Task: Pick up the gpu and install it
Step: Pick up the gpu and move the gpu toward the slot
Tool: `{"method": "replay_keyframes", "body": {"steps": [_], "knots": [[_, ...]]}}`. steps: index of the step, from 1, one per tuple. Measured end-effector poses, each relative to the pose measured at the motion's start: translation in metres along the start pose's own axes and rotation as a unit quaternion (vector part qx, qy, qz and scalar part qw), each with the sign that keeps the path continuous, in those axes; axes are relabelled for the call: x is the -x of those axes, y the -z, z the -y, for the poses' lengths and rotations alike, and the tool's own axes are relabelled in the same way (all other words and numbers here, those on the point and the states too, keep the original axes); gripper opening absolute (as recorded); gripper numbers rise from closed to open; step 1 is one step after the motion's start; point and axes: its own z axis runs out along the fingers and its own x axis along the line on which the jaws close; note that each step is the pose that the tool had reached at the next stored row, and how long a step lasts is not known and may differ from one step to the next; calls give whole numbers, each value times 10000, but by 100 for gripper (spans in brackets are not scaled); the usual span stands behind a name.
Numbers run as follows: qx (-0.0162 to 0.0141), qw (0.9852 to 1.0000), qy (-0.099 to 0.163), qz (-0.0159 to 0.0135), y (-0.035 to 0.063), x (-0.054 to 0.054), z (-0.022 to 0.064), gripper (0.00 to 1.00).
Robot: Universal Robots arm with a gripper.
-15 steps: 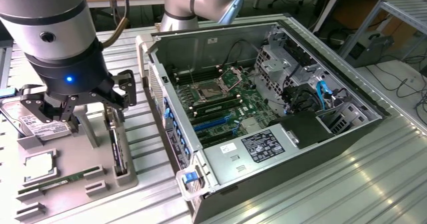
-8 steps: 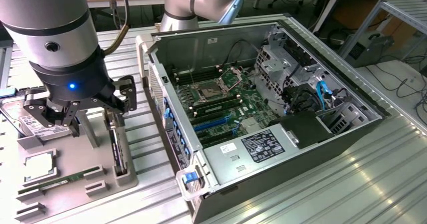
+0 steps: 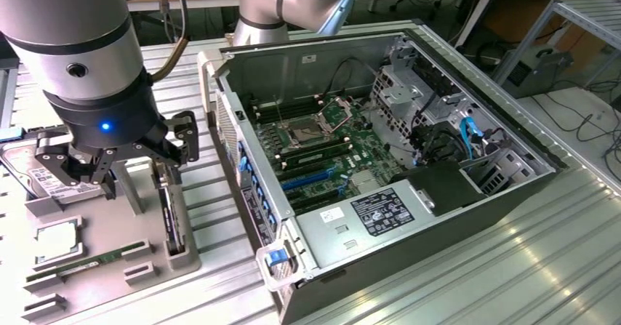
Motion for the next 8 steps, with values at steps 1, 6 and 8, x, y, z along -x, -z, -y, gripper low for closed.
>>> {"method": "replay_keyframes", "body": {"steps": [1, 6, 8], "knots": [[0, 10000, 0, -1, -3, 0, 0, 78], [-1, 10000, -1, -6, -34, 2, 2, 78], [-1, 10000, -1, -6, -46, 3, 2, 78]]}}
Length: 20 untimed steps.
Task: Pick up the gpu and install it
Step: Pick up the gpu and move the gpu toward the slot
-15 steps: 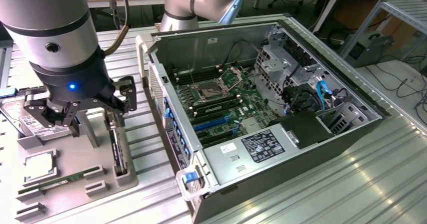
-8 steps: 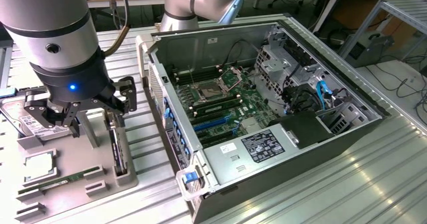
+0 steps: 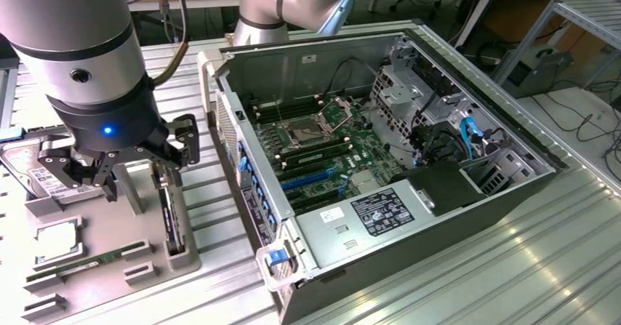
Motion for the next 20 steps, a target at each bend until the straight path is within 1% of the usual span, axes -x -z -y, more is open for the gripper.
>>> {"method": "replay_keyframes", "body": {"steps": [12, 14, 17, 20], "knots": [[-1, 10000, -2, -26, -92, 3, 20, 78], [-2, 10000, 2, -32, -112, 19, 20, 78], [-2, 10000, 67, -43, -138, 38, 20, 78], [-2, 9998, 212, -55, -161, 49, 20, 78]]}}
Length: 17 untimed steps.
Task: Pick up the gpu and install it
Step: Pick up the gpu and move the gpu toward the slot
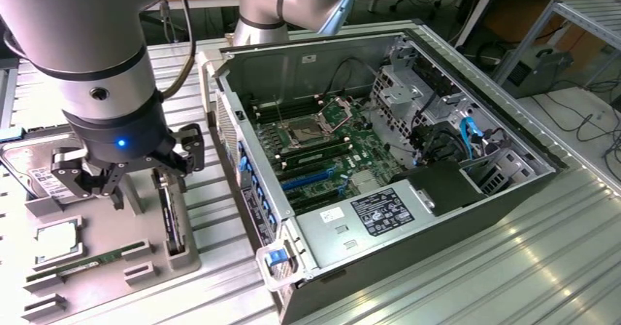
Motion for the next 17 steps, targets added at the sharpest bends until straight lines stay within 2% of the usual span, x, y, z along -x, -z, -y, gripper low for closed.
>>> {"method": "replay_keyframes", "body": {"steps": [5, 6, 12, 17], "knots": [[1, 10000, 48, -5, -47, 11, -2, 78], [-1, 10000, 66, -16, -96, 20, -7, 78], [0, 9999, 128, -24, -187, 20, -14, 78], [-3, 9999, 147, -46, -278, 45, -29, 78]]}}
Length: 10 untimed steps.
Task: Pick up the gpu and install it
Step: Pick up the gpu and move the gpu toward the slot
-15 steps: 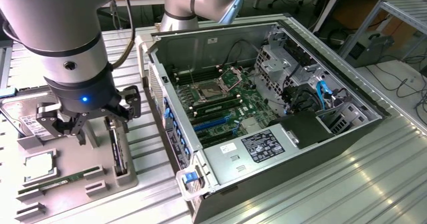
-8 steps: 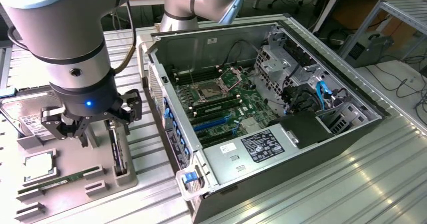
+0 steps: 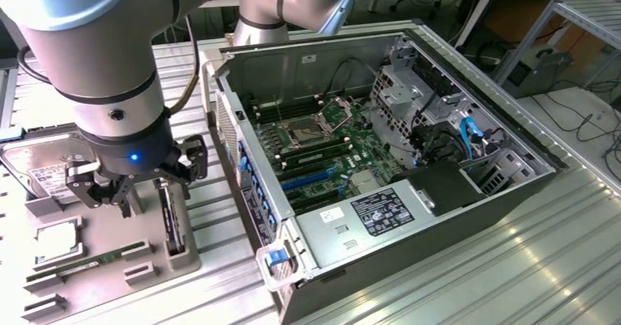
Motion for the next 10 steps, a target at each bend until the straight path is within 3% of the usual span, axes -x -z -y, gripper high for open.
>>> {"method": "replay_keyframes", "body": {"steps": [6, 10], "knots": [[-5, 10000, -3, -63, -109, 49, -64, 78], [-7, 10000, -4, -75, -182, 51, -65, 78]]}}
